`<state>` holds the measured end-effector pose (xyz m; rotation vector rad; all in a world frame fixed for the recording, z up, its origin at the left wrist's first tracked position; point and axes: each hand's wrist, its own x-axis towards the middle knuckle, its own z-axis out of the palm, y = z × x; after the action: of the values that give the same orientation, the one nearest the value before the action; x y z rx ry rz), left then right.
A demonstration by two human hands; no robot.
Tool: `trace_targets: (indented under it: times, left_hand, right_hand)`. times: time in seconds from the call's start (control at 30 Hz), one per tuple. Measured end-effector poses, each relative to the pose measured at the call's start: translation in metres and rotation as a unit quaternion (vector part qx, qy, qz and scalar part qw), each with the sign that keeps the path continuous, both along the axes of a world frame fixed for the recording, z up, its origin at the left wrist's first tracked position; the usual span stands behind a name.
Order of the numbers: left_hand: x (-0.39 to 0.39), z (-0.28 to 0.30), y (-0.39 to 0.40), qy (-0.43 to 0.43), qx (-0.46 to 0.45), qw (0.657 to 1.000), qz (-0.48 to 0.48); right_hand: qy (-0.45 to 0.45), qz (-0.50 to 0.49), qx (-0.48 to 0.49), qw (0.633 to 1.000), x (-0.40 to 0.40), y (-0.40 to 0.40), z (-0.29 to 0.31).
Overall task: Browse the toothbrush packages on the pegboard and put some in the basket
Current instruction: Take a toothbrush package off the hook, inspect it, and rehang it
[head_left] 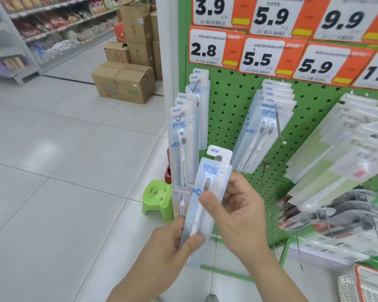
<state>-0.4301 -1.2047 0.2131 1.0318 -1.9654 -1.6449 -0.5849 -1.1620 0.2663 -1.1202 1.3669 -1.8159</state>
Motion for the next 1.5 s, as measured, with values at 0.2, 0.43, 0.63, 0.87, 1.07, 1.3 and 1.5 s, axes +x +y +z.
trace_targets:
  times: [0.2,0.43,0.63,0.87,1.07,1.3,1.5]
  left_hand:
    - [-0.008,0.003,-0.002,0.014,-0.137,0.988,0.076]
    - [-0.023,0.023,-0.008,0.037,-0.232,0.962,0.140]
    - [-0.026,0.014,-0.018,0.003,-0.234,0.963,0.135]
    - [-0.029,0.005,-0.028,-0.035,-0.230,0.964,0.125]
    - [-0.033,0.022,-0.045,-0.046,-0.301,0.939,0.159]
    - [-0.048,0.050,-0.081,0.031,-0.333,0.927,0.169]
    - [-0.064,0.065,-0.090,0.069,-0.317,0.932,0.159]
  right_hand:
    - [0.116,0.014,0.008,0.993,0.005,-0.023,0.020]
    - [0.140,-0.020,-0.005,0.990,0.008,-0.046,0.036]
    - [0.198,-0.035,-0.004,0.979,0.006,-0.056,0.032]
    - [0.233,-0.071,0.012,0.970,0.001,-0.065,0.022]
    - [0.282,-0.132,-0.009,0.950,0.001,-0.072,0.017]
    - [0.300,-0.162,-0.032,0.939,-0.004,-0.082,0.015]
    - [0.193,-0.204,-0.059,0.958,-0.016,-0.097,0.030]
